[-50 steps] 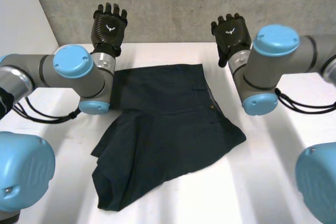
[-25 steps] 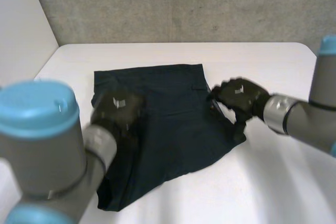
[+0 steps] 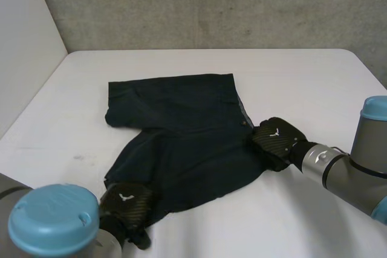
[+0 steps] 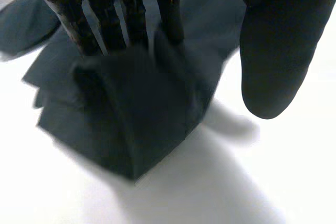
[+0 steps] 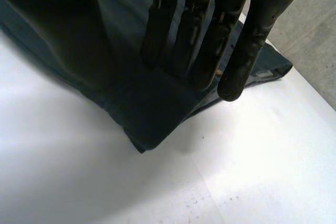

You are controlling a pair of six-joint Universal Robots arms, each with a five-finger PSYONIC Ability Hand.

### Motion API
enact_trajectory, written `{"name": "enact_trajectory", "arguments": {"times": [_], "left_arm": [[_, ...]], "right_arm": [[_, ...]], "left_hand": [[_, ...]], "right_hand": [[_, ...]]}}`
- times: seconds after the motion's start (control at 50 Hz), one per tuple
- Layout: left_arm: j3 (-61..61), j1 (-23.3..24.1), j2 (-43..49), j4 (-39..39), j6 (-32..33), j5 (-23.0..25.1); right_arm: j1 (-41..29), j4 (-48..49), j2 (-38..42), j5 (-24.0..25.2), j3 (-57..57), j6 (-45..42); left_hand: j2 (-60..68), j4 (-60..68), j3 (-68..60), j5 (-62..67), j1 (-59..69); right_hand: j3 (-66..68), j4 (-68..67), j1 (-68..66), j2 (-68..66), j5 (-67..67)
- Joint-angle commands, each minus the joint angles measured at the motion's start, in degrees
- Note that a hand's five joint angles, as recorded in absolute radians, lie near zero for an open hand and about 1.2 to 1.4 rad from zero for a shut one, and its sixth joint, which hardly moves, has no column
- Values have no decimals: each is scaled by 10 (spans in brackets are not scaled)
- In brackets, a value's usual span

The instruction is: Fold the shorts.

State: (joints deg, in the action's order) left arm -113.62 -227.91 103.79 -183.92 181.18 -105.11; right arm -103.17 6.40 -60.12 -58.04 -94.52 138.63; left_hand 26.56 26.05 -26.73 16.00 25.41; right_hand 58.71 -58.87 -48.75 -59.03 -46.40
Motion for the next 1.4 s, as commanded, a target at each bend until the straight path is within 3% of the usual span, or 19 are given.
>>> {"name": "enact_trajectory", "arguments": {"times": [0.02, 0.32, 0.42, 0.54, 0.72, 0.8, 0.84, 1.06, 1.28, 1.36, 1.4], "left_arm": [[-29, -59, 0, -40, 28, -18], [-57, -64, -4, -136, 96, -23], [-57, -72, 4, -168, 97, -23], [-55, -108, 6, -210, 130, -19], [-55, -124, -18, -216, 193, 3], [-55, -133, -56, -193, 192, 34], [-51, -140, -77, -165, 189, 52], [-13, -138, -161, -100, 148, 81], [17, -139, -172, -72, 95, 82], [20, -139, -178, -69, 73, 82], [20, -139, -181, -68, 65, 83]], "right_arm": [[0, -4, 14, -3, 5, 0], [-5, -5, 12, -6, -8, 8], [-5, -4, 10, -8, -11, 9], [-6, -7, 8, -33, -8, 15], [-1, -52, -15, -37, -8, 26], [0, -95, -48, -29, -6, 37], [0, -101, -54, -29, -5, 50], [3, -86, -55, -33, -14, 194], [-11, 16, -11, -43, -26, 234], [-19, 31, 9, -62, -6, 234], [-21, 29, 17, -68, 7, 233]], "left_hand": [[22, 27, -20, 27, 33], [50, 55, -48, 56, 62], [193, 198, -191, 198, 204], [534, 539, -532, 540, 546], [534, 540, -533, 540, 546], [534, 540, -533, 540, 546], [534, 540, -533, 540, 546], [534, 540, -533, 540, 546], [534, 540, -533, 540, 546], [534, 540, -533, 540, 546], [534, 540, -533, 540, 546]], "right_hand": [[213, -211, -313, -210, -236], [213, -211, -313, -210, -236], [213, -211, -313, -210, -236], [213, -211, -313, -210, -236], [213, -211, -313, -210, -236], [-147, 149, 47, 150, 124], [-219, 220, 119, 222, 195], [-256, 257, 156, 259, 233], [-189, 190, 89, 192, 166], [-49, 51, -50, 52, 26], [212, -210, -312, -209, -235]]}}
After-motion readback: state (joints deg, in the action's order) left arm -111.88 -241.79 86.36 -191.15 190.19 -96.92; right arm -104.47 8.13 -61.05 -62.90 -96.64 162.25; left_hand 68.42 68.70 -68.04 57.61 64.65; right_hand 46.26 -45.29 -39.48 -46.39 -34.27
